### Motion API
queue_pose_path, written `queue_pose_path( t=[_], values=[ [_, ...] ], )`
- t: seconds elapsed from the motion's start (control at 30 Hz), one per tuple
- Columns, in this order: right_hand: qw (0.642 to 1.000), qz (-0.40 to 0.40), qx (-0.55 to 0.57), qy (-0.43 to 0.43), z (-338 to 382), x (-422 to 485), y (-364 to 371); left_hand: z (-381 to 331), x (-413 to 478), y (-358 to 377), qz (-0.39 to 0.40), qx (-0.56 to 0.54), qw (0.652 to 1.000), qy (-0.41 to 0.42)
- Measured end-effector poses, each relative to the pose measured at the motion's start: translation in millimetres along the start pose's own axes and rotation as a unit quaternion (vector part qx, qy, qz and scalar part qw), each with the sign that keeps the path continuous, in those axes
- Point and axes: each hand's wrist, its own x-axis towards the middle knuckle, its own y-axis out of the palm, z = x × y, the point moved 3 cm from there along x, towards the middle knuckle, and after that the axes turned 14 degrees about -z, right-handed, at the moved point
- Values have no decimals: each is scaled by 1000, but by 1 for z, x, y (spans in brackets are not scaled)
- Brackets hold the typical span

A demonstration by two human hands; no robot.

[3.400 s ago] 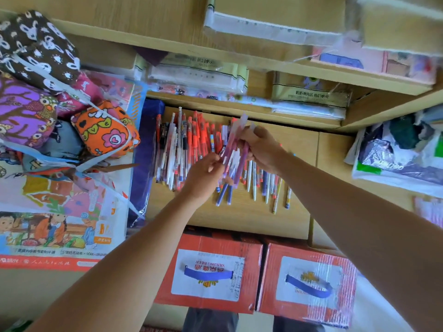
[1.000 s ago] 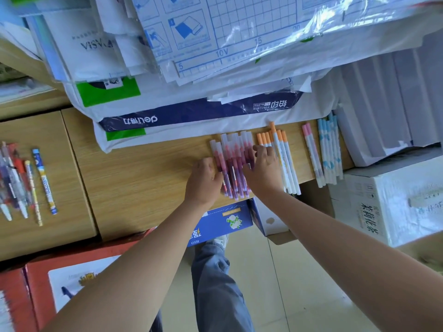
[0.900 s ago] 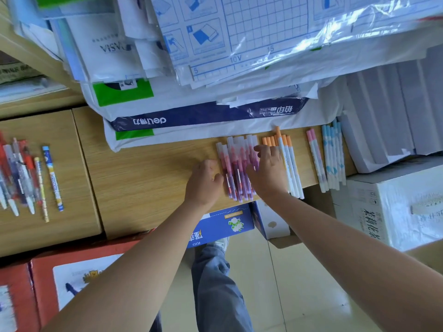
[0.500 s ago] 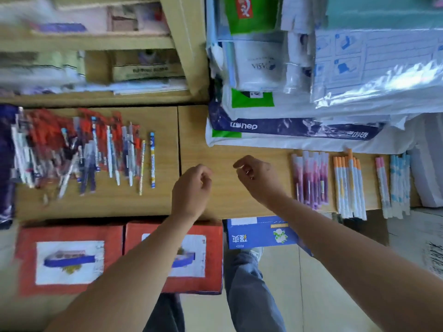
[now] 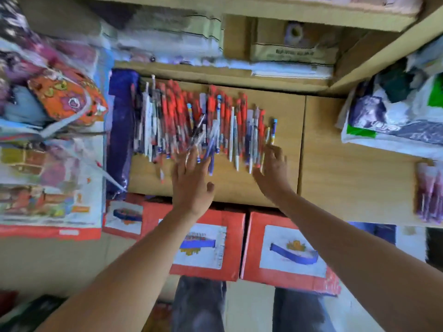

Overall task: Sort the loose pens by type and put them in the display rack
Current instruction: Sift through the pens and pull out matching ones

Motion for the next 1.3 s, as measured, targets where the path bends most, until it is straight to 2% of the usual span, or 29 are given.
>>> queue_pose_path(
  t=[0.07,0.13,0.27,0.4,0.47,0.7,0.87,1.03,1.2,1.3],
  values=[
    [999,-3,-36,-3,9,-2,9,12,3,4,28,-4,999,20],
    [999,-15,-40,8,15,-3,11,20,7,4,22,-14,999,38],
    [998,-45,-29,20,21,1,7,30,14,-3,-47,-59,996,37],
    [997,-75,21,9,28,8,0,44,23,-11,-104,-53,993,-24],
    [996,-54,64,14,38,11,2,50,25,-14,-117,-48,991,-48],
    [989,44,137,34,93,32,38,67,28,-11,-91,-37,991,-96],
    [994,-2,106,24,99,44,55,67,31,-6,-87,-50,990,-94],
    [991,-23,127,20,92,46,53,71,33,-2,-87,-62,989,-97],
    [981,-5,188,43,85,43,40,65,32,-12,-120,-75,985,-102],
    [969,20,235,78,84,39,35,52,34,-18,-113,-153,981,-48]
  ],
)
